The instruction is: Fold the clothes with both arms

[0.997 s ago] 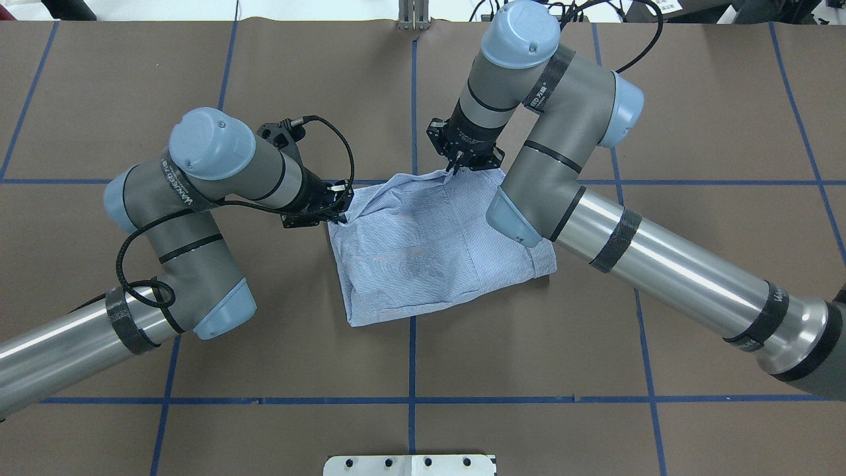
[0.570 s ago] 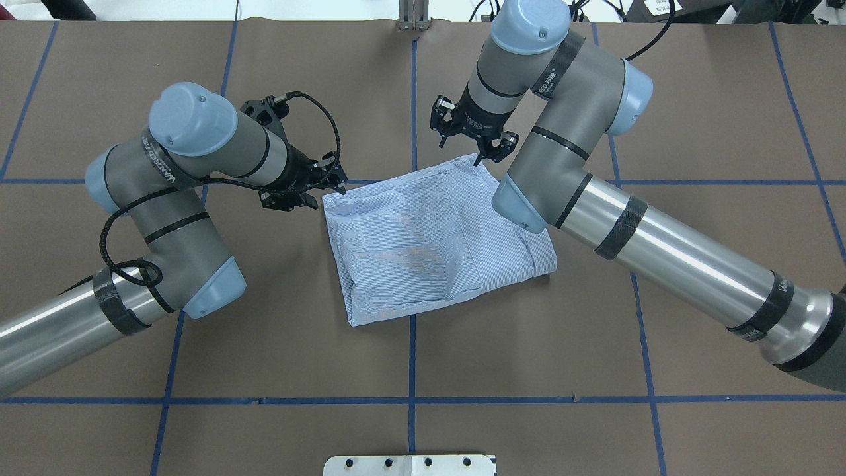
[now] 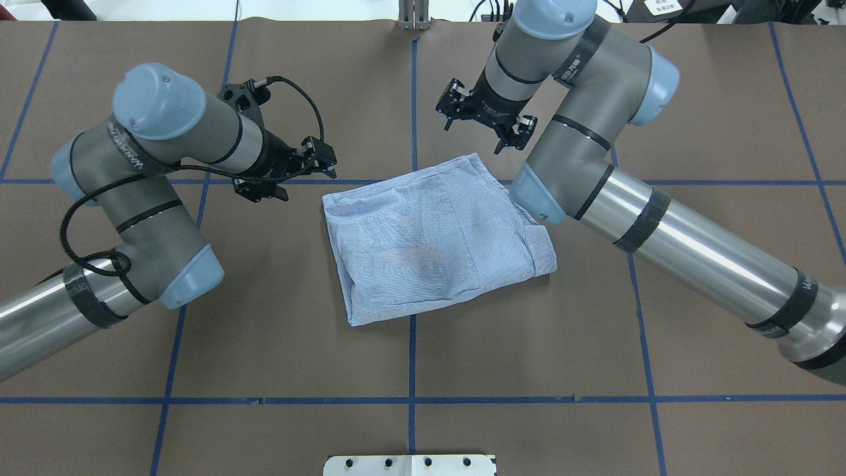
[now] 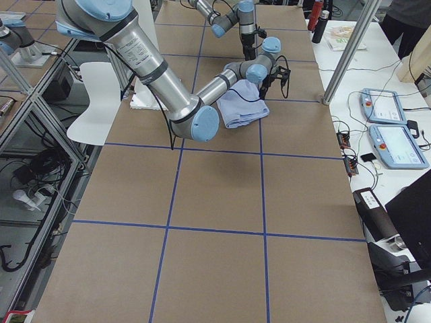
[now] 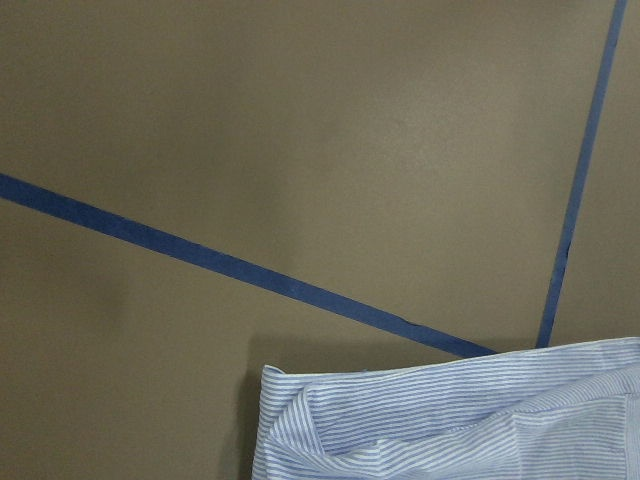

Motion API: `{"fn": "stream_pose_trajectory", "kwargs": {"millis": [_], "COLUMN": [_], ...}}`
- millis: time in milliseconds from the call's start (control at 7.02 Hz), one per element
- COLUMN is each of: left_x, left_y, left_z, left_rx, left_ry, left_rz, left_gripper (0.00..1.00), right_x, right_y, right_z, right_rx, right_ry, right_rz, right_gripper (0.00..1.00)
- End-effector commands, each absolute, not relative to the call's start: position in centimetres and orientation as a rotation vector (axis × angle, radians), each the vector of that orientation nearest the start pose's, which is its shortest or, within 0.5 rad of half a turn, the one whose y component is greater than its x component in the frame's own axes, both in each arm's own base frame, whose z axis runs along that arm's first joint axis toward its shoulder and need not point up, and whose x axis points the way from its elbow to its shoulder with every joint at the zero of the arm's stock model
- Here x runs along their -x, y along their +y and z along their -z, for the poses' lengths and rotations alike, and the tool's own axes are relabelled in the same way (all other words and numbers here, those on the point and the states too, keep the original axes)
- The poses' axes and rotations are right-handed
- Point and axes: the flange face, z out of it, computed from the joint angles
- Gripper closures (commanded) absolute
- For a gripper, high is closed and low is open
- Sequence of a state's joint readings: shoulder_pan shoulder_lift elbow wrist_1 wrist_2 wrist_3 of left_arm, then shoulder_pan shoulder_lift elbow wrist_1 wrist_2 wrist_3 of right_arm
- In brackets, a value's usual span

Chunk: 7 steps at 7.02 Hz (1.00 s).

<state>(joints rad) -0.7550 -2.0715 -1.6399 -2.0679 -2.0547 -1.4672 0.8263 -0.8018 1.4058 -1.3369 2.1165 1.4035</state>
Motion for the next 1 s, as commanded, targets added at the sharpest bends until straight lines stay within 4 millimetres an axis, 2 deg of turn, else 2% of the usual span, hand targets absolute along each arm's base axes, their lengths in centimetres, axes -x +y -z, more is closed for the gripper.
{"fn": "stream_pose_trajectory", "kwargs": {"millis": [0,142,285,427,712,854], "left_x": [-35.7,-33.8,-30.4,-27.1,-17.7,-12.9], "left_y": [-51.0,-50.7,-50.1,-49.3,-48.5,-48.2], "left_z": [-28.9,-28.5,-29.3,-31.0,-37.3,-40.3], "left_rx": [-0.097,-0.128,-0.185,-0.245,-0.371,-0.386], "left_ry": [1.102,1.059,1.031,1.001,0.871,0.844], "left_rz": [0.253,0.207,0.156,0.095,-0.037,-0.098], "left_gripper": [0.01,0.01,0.01,0.01,0.01,0.01], "right_x": [36.6,32.8,28.7,24.7,16.5,12.6], "right_y": [-59.7,-59.1,-58.7,-58.7,-57.5,-56.3], "right_z": [-26.6,-27.4,-30.3,-33.3,-40.7,-44.9], "right_rx": [-0.009,-0.04,-0.072,-0.102,-0.11,-0.096], "right_ry": [-0.844,-0.78,-0.748,-0.725,-0.701,-0.698], "right_rz": [-0.253,-0.15,-0.08,-0.016,0.092,0.141], "right_gripper": [0.0,0.0,0.0,0.0,0.0,0.0]}}
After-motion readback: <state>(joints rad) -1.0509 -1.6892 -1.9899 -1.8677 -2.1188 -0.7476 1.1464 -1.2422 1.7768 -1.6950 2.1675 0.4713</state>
